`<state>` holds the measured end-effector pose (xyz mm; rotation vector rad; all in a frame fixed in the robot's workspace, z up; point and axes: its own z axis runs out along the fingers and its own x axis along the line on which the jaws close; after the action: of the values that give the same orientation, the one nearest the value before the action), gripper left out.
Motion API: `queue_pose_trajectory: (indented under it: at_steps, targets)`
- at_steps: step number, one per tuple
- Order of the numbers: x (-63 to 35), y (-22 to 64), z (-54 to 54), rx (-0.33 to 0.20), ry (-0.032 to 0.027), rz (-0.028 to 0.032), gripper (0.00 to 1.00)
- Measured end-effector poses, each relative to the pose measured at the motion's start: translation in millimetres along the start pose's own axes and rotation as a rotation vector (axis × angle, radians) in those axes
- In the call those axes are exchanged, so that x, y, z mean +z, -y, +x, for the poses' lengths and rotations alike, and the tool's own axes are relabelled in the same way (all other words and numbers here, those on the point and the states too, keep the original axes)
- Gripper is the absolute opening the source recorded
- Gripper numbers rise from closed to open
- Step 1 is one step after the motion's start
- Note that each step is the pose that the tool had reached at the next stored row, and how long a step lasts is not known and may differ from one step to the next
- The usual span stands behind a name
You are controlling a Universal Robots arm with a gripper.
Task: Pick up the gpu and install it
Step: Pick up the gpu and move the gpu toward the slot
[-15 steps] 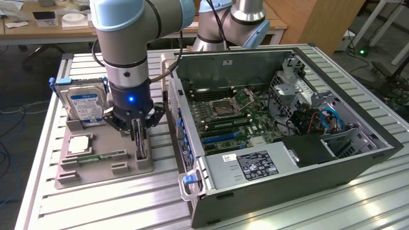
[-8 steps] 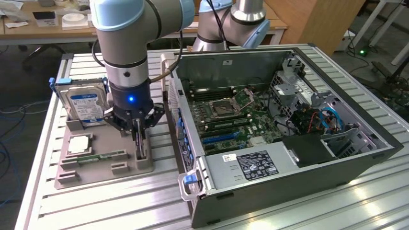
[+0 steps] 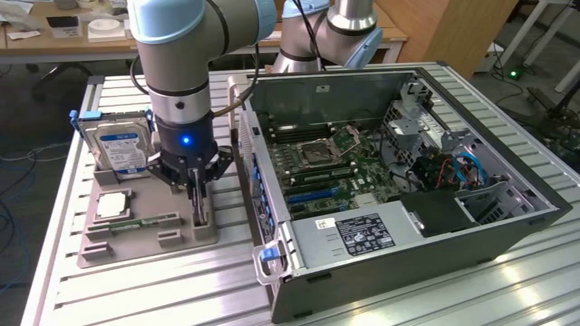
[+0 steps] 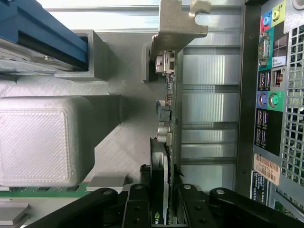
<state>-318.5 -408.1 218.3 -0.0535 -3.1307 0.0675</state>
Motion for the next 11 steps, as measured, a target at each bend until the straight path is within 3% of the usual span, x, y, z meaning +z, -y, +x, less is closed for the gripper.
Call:
queue_pose_trajectory:
  at_steps: [4, 11]
  targets:
    - [-3.0, 0.1, 0.0, 0.0, 0.0, -0.0036, 0.27]
    - [-18.7, 0.8, 0.2, 0.0, -0.0003, -0.008, 0.27]
